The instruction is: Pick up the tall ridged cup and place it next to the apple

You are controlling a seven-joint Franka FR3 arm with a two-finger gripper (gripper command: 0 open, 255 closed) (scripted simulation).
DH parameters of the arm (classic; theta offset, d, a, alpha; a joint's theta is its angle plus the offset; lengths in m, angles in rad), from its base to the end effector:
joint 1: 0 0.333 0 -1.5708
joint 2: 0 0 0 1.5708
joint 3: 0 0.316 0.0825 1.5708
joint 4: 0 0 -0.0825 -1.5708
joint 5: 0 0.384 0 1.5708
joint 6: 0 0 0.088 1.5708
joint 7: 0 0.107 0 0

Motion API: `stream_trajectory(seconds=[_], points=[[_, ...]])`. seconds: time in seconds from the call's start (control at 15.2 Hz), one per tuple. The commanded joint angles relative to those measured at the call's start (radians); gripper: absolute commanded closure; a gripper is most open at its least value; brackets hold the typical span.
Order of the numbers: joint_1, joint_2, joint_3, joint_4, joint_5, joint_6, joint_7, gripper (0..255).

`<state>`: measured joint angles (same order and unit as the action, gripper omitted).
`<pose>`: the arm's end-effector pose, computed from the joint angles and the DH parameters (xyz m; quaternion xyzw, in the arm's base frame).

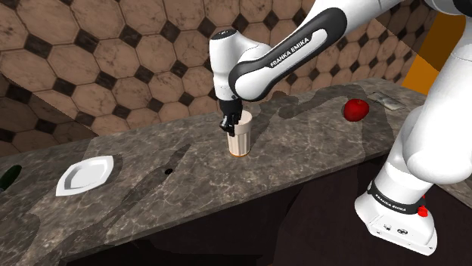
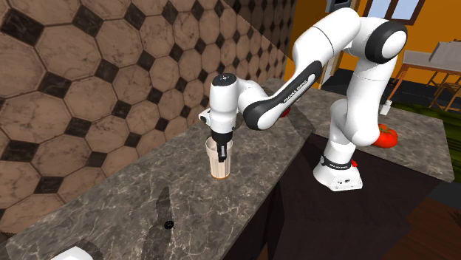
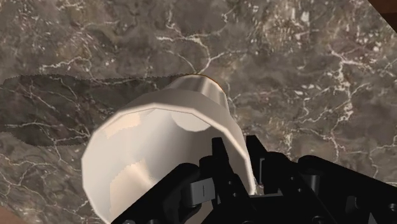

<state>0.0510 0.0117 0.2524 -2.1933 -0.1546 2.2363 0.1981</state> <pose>0.5128 0.1556 0.3832 0.9931 0.0991 0.0303 0.0542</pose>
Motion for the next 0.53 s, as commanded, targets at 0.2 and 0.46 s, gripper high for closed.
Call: stream_trajectory(seconds=[0.2, 0.46], points=[[0.0, 0.0, 0.0, -0.002, 0.0, 0.0, 0.0, 255], [0.0, -0.026, 0.0, 0.025, 0.014, -0.051, -0.014, 255]])
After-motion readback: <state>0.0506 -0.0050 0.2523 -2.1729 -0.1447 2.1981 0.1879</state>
